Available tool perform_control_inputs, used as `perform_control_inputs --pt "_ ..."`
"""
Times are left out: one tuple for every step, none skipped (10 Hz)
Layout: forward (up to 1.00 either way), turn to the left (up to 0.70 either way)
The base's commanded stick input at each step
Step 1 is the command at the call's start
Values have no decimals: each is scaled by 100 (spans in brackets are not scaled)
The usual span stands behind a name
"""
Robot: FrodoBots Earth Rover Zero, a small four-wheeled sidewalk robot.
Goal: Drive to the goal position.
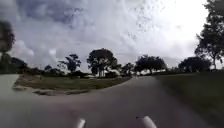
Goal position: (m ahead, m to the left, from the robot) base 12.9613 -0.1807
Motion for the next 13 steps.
perform_control_inputs --pt "69 -24" --pt "69 -18" --pt "69 -7" --pt "69 -34" --pt "69 -28" --pt "69 -10" --pt "69 0" --pt "69 -23" --pt "69 -34" --pt "69 -20" --pt "69 -4" --pt "69 3" --pt "69 3"
